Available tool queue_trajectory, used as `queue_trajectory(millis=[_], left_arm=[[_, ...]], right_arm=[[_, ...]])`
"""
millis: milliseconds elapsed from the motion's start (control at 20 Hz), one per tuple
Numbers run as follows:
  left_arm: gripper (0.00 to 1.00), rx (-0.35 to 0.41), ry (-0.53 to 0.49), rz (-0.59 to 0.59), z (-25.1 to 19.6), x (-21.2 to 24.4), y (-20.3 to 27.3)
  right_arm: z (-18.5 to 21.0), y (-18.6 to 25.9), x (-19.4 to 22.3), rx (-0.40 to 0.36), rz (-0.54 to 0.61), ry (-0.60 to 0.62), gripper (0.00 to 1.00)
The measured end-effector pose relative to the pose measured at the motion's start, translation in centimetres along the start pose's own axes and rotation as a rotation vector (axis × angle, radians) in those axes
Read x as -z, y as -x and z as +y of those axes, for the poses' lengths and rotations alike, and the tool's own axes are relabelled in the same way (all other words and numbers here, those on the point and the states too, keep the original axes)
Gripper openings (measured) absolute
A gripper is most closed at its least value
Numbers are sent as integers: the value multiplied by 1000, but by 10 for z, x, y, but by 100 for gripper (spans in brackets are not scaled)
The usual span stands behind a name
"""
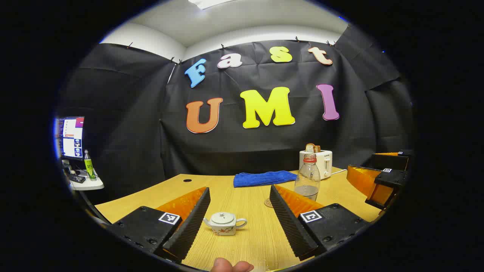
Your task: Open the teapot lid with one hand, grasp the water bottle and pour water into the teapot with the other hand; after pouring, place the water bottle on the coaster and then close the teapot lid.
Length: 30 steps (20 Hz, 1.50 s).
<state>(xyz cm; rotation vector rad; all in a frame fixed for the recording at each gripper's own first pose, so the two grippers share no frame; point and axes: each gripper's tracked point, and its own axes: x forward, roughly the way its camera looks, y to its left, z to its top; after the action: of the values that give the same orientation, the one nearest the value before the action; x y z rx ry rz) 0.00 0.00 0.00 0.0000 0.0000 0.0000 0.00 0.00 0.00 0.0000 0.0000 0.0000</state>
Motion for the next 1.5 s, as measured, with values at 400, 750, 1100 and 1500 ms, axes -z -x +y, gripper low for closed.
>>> queue_trajectory(millis=[400,750,1100,1500], left_arm=[[99,-6,15,9,0,4,-1],[99,-17,15,26,2,6,0],[99,-34,30,57,9,16,-11],[99,-8,67,146,18,45,-28]], right_arm=[[-2,-2,2,-4,8,-9,95],[-3,-2,5,-6,14,-18,96],[1,-4,11,-30,18,-16,99],[-3,-13,36,-18,77,-43,96]])
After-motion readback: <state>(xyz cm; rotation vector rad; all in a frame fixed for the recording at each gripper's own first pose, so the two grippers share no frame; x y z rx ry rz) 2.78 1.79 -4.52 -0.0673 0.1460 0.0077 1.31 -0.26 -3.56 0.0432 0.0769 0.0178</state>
